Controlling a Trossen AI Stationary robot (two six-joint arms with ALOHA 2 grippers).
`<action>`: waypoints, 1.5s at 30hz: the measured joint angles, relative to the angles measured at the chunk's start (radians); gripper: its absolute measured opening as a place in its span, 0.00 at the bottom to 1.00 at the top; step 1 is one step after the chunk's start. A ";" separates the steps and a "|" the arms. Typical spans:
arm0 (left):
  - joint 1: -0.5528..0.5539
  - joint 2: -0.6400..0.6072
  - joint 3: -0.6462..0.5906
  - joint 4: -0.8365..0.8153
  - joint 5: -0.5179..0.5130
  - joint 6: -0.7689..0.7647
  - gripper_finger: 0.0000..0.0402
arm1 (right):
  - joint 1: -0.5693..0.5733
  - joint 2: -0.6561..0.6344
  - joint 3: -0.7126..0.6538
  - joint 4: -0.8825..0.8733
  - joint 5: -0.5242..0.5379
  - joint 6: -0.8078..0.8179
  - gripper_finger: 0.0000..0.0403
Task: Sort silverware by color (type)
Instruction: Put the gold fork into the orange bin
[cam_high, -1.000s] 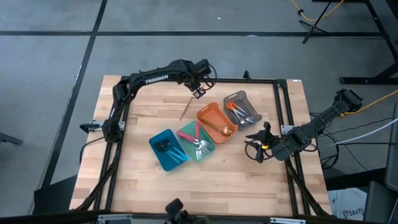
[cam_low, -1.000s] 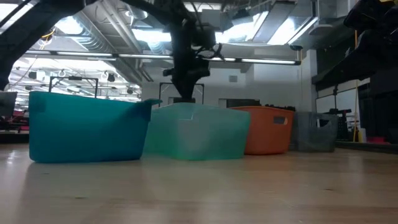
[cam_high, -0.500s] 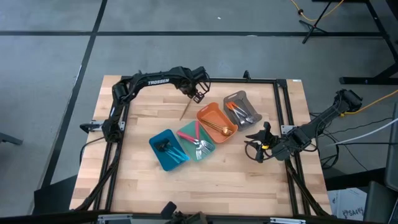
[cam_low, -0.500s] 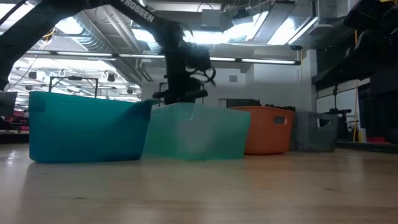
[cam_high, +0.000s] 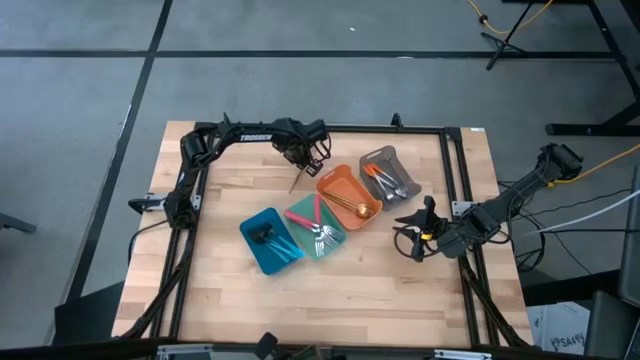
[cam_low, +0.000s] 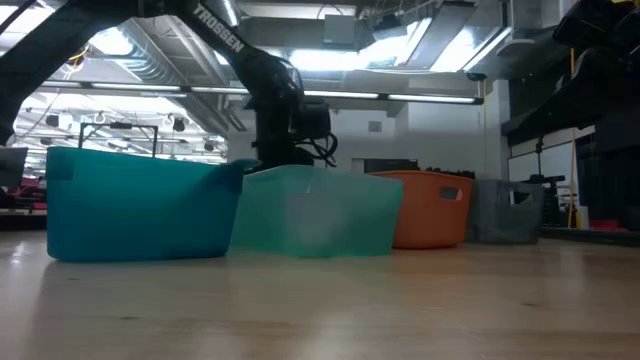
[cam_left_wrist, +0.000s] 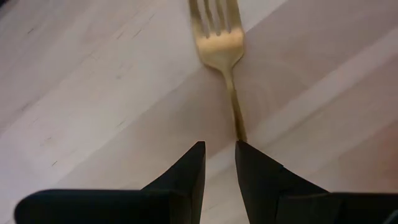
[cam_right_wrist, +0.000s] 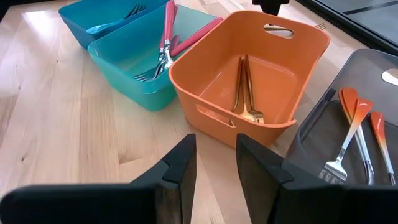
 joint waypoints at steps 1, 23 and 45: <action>0.000 0.000 -0.006 0.009 0.005 0.000 0.20 | 0.000 0.000 0.000 0.000 0.000 0.000 0.26; -0.015 0.000 0.035 0.015 0.020 -0.007 0.20 | 0.000 0.000 0.000 0.000 0.001 0.000 0.26; -0.053 -0.002 -0.041 0.047 -0.032 -0.026 0.20 | 0.000 0.000 0.000 0.000 0.002 0.000 0.26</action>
